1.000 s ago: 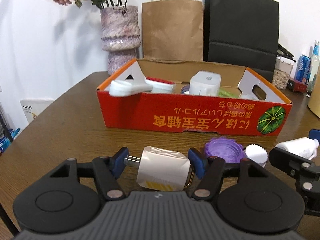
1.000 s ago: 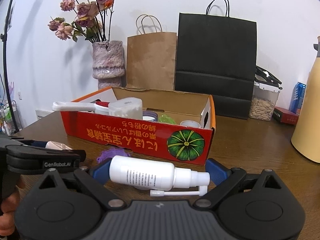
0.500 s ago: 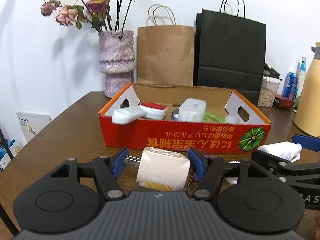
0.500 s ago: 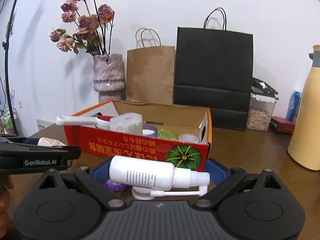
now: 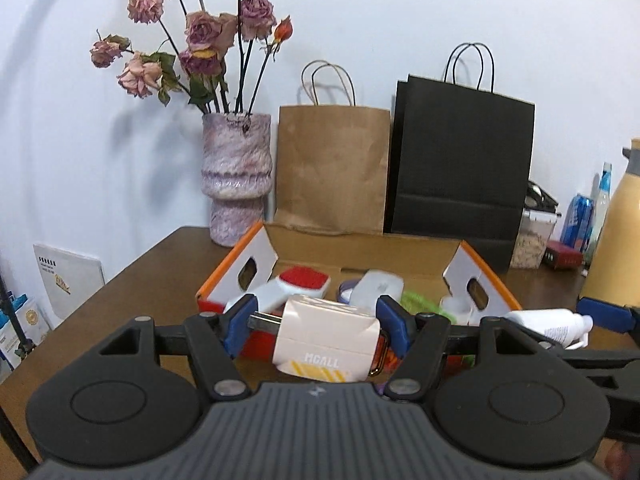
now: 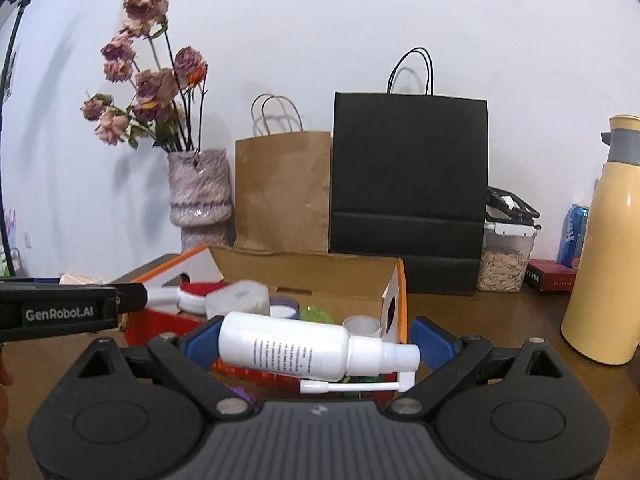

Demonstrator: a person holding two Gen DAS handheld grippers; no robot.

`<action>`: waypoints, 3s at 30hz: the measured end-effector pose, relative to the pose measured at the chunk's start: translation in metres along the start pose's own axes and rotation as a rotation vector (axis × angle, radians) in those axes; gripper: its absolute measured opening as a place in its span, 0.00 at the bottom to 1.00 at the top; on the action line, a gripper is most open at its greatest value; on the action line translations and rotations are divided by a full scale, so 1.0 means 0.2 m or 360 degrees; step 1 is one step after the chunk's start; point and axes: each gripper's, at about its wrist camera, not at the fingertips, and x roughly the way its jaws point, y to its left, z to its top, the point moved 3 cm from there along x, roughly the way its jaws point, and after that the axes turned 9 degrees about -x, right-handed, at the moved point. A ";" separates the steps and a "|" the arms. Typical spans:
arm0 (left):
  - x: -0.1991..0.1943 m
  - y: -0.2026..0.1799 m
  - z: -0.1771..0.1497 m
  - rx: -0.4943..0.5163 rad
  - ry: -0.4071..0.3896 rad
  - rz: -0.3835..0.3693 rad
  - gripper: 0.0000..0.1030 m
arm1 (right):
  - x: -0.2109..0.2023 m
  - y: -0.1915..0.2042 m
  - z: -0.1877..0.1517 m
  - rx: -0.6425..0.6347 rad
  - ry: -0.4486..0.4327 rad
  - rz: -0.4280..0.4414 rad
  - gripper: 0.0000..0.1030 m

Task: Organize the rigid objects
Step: 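Carry the spray bottle and plug with both tools over the red box, then open the left gripper to drop the plug while the right gripper releases the spray bottle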

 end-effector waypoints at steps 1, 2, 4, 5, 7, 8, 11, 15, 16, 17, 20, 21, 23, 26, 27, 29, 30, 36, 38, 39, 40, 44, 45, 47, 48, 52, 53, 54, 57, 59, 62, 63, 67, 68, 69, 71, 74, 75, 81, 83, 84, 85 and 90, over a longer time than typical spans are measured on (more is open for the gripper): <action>0.01 0.00 0.01 -0.0008 -0.0008 -0.0001 0.65 | 0.01 0.00 0.01 0.0001 -0.0006 -0.0005 0.94; 0.02 -0.01 0.04 -0.0019 -0.0018 -0.0002 0.65 | 0.02 0.00 0.03 0.0004 -0.0015 -0.0009 0.94; 0.04 -0.01 0.07 -0.0046 -0.0037 -0.0006 0.65 | 0.05 -0.01 0.05 0.0014 -0.0028 -0.0012 0.94; 0.04 -0.01 0.09 -0.0057 -0.0047 -0.0006 0.65 | 0.07 -0.01 0.06 0.0022 -0.0033 -0.0013 0.94; 0.07 -0.02 0.13 -0.0078 -0.0069 -0.0001 0.65 | 0.10 -0.02 0.08 0.0039 -0.0040 -0.0014 0.94; 0.09 -0.02 0.15 -0.0089 -0.0080 0.0001 0.65 | 0.12 -0.03 0.09 0.0047 -0.0044 -0.0017 0.94; 0.14 -0.02 0.19 -0.0116 -0.0097 0.0005 0.65 | 0.18 -0.04 0.12 0.0054 -0.0058 -0.0028 0.94; 0.23 -0.02 0.24 -0.0146 -0.0090 0.0001 0.65 | 0.26 -0.05 0.16 0.0063 -0.0068 -0.0020 0.94; 0.26 -0.02 0.24 -0.0150 -0.0085 0.0004 0.65 | 0.28 -0.05 0.16 0.0063 -0.0070 -0.0021 0.94; 0.28 -0.02 0.25 -0.0150 -0.0084 0.0006 0.65 | 0.30 -0.06 0.17 0.0065 -0.0072 -0.0021 0.94; 0.34 -0.03 0.26 -0.0151 -0.0078 0.0008 0.65 | 0.36 -0.07 0.19 0.0066 -0.0078 -0.0018 0.94; 0.36 -0.03 0.27 -0.0149 -0.0078 0.0008 0.65 | 0.38 -0.07 0.20 0.0065 -0.0080 -0.0018 0.94; 0.41 -0.04 0.28 -0.0147 -0.0077 0.0013 0.65 | 0.42 -0.08 0.21 0.0060 -0.0084 -0.0019 0.94; 0.47 -0.04 0.30 -0.0150 -0.0071 0.0023 0.65 | 0.48 -0.10 0.22 0.0070 -0.0085 -0.0010 0.94; 0.50 -0.03 0.30 -0.0149 -0.0067 0.0027 0.65 | 0.50 -0.11 0.23 0.0076 -0.0082 -0.0005 0.94; 0.54 -0.03 0.31 -0.0144 -0.0059 0.0038 0.65 | 0.55 -0.12 0.23 0.0081 -0.0076 -0.0004 0.94; 0.57 -0.03 0.31 -0.0140 -0.0054 0.0044 0.65 | 0.57 -0.13 0.24 0.0080 -0.0073 -0.0006 0.94; 0.70 -0.03 0.31 -0.0122 -0.0009 0.0061 0.65 | 0.70 -0.15 0.25 0.0069 -0.0039 -0.0007 0.94; 0.74 -0.03 0.31 -0.0106 0.0001 0.0069 0.65 | 0.73 -0.15 0.24 0.0063 -0.0026 -0.0003 0.94; 0.75 -0.03 0.31 -0.0099 0.0007 0.0071 0.65 | 0.75 -0.15 0.24 0.0057 -0.0020 -0.0005 0.94; 0.77 -0.03 0.30 -0.0093 0.0014 0.0074 0.65 | 0.77 -0.15 0.24 0.0048 -0.0011 -0.0008 0.94; 0.80 -0.03 0.29 -0.0060 0.0037 0.0085 0.65 | 0.80 -0.14 0.21 0.0028 0.0024 -0.0007 0.94; 0.80 -0.04 0.29 -0.0048 0.0047 0.0084 0.65 | 0.81 -0.14 0.21 0.0026 0.0031 -0.0007 0.94; 0.80 -0.04 0.28 -0.0029 0.0068 0.0093 0.66 | 0.81 -0.14 0.20 0.0018 0.0048 0.0000 0.95; 0.80 -0.05 0.28 -0.0020 0.0073 0.0109 0.67 | 0.82 -0.13 0.20 0.0013 0.0060 0.0009 0.95; 0.76 -0.05 0.29 -0.0003 0.0001 0.0165 1.00 | 0.83 -0.13 0.18 0.0012 0.0096 -0.0016 1.00; 0.76 -0.05 0.29 -0.0006 0.0001 0.0170 1.00 | 0.82 -0.13 0.18 0.0009 0.0094 -0.0025 1.00; 0.76 -0.05 0.30 -0.0011 0.0008 0.0172 1.00 | 0.82 -0.13 0.18 0.0007 0.0098 -0.0034 1.00; 0.77 -0.04 0.30 -0.0024 0.0021 0.0200 1.00 | 0.82 -0.13 0.18 0.0012 0.0099 -0.0034 1.00; 0.77 -0.04 0.30 -0.0033 0.0031 0.0200 1.00 | 0.82 -0.13 0.18 0.0009 0.0096 -0.0034 1.00; 0.77 -0.04 0.30 -0.0032 0.0030 0.0200 1.00 | 0.81 -0.13 0.18 0.0003 0.0097 -0.0037 1.00; 0.77 -0.04 0.30 -0.0031 0.0030 0.0198 1.00 | 0.81 -0.13 0.18 0.0003 0.0098 -0.0038 1.00; 0.76 -0.04 0.31 -0.0028 0.0023 0.0199 1.00 | 0.82 -0.13 0.18 0.0006 0.0098 -0.0034 1.00; 0.75 -0.03 0.31 -0.0032 0.0020 0.0196 1.00 | 0.81 -0.13 0.17 0.0008 0.0097 -0.0036 1.00; 0.74 -0.03 0.31 -0.0038 0.0017 0.0191 1.00 | 0.81 -0.13 0.17 0.0008 0.0096 -0.0040 1.00; 0.72 -0.02 0.32 -0.0055 0.0011 0.0178 1.00 | 0.80 -0.14 0.17 0.0011 0.0089 -0.0050 1.00; 0.68 -0.01 0.32 -0.0061 -0.0004 0.0173 1.00 | 0.77 -0.14 0.17 0.0018 0.0077 -0.0063 1.00; 0.66 -0.01 0.32 -0.0063 -0.0014 0.0177 1.00 | 0.76 -0.14 0.17 0.0019 0.0072 -0.0069 1.00; 0.58 0.01 0.30 -0.0067 -0.0030 0.0161 1.00 | 0.66 -0.14 0.14 0.0007 0.0043 -0.0111 1.00; 0.55 0.02 0.28 -0.0065 -0.0031 0.0160 1.00 | 0.63 -0.14 0.13 0.0015 0.0037 -0.0116 1.00; 0.53 0.02 0.28 -0.0065 -0.0032 0.0159 1.00 | 0.61 -0.14 0.13 0.0019 0.0034 -0.0123 1.00; 0.52 0.02 0.27 -0.0061 -0.0030 0.0158 1.00 | 0.60 -0.15 0.12 0.0020 0.0032 -0.0130 1.00; 0.45 0.05 0.24 -0.0059 -0.0016 0.0162 1.00 | 0.50 -0.15 0.09 0.0020 0.0033 -0.0148 1.00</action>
